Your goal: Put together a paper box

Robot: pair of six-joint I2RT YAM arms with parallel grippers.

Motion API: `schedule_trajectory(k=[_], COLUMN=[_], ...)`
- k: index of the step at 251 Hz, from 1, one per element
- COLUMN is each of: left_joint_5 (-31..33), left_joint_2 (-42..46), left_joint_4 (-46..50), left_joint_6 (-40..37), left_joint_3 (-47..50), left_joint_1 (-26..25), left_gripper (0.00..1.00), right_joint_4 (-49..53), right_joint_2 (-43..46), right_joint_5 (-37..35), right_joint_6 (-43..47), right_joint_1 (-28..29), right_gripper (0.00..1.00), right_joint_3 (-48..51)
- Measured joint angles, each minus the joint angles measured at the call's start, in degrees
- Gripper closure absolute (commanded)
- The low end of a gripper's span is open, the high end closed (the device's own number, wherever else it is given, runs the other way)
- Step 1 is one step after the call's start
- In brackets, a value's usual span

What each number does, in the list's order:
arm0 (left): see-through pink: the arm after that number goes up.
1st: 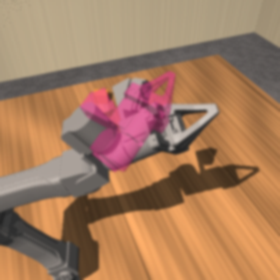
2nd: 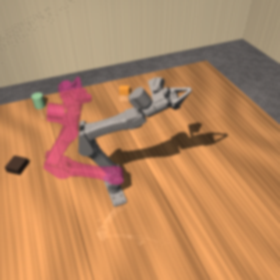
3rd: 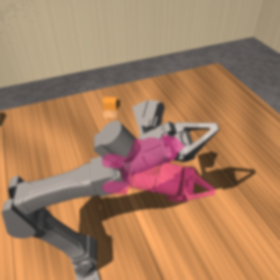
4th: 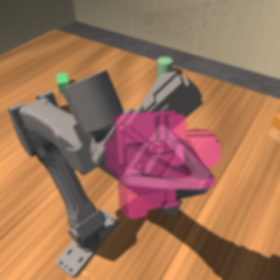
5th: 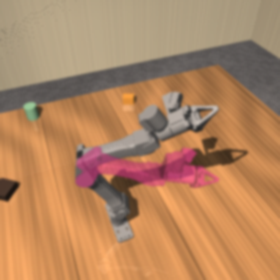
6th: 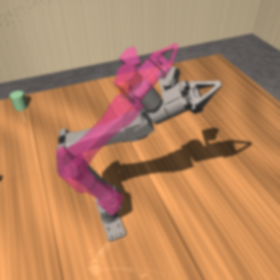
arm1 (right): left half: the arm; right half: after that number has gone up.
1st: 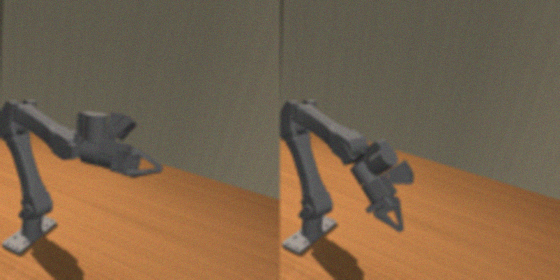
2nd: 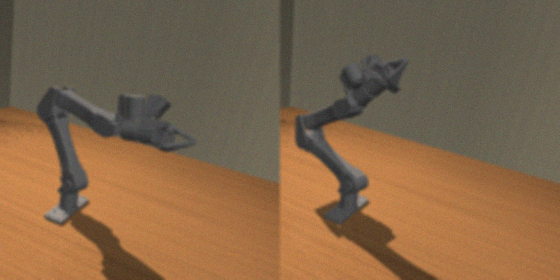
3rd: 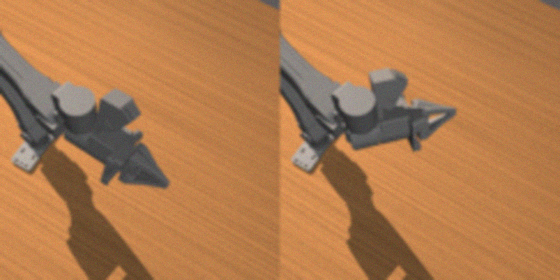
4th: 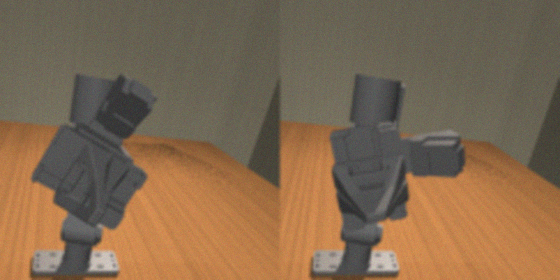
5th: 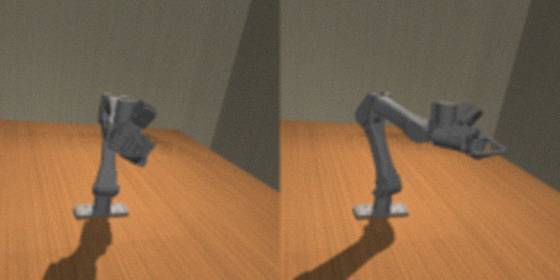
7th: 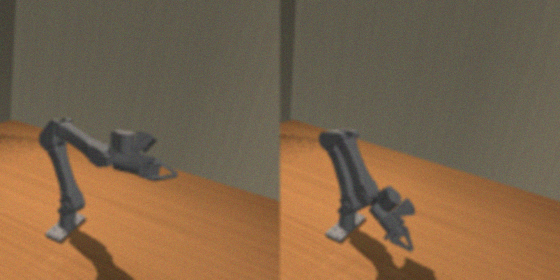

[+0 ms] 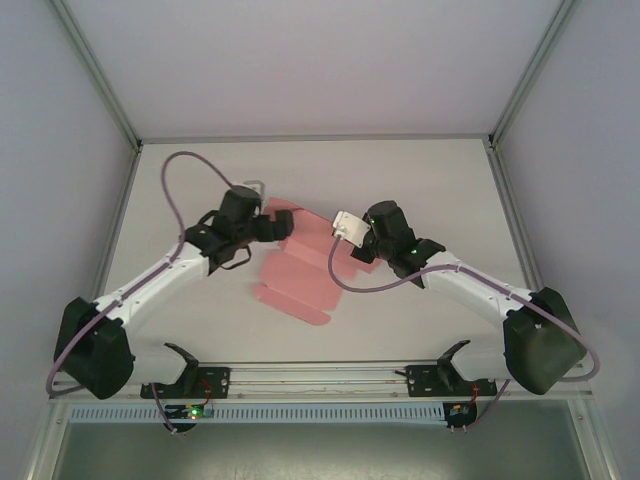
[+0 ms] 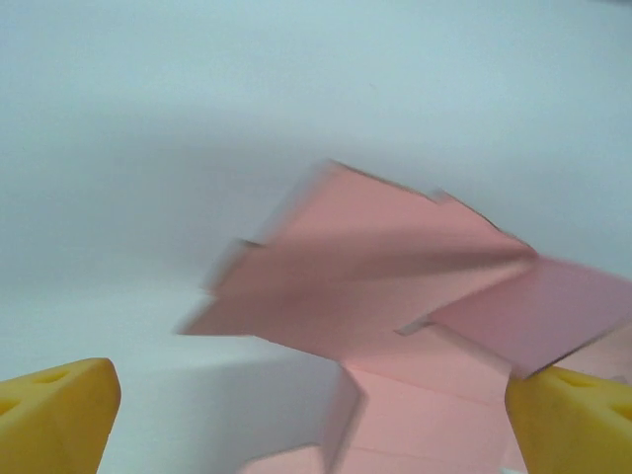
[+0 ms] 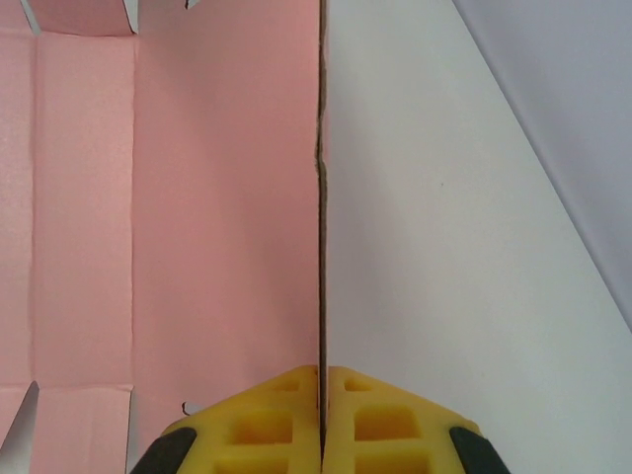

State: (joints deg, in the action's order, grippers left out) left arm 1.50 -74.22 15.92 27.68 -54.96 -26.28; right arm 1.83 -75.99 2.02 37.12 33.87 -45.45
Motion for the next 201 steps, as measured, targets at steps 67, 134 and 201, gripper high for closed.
schedule_trajectory(k=[67,134,201], left_joint_5=[0.9,0.9,-0.5], left_joint_2=[5.3,4.1,-0.2], left_joint_4=[0.3,-0.1,-2.5], left_joint_6=[3.1,6.1,7.7], left_joint_3=[3.2,6.3,6.5], left_joint_1=[12.0,16.1,18.0], left_gripper=[0.00,0.00,0.00], right_joint_4=[-1.6,-9.5,-22.9], right_joint_2=[-0.2,0.2,-3.0], right_joint_5=[0.6,-5.4,-17.2], right_joint_6=[6.4,17.5,30.4], right_joint_1=[0.1,4.0,8.8], right_gripper=[1.00,1.00,1.00], right_joint_3=[0.4,5.0,8.9])
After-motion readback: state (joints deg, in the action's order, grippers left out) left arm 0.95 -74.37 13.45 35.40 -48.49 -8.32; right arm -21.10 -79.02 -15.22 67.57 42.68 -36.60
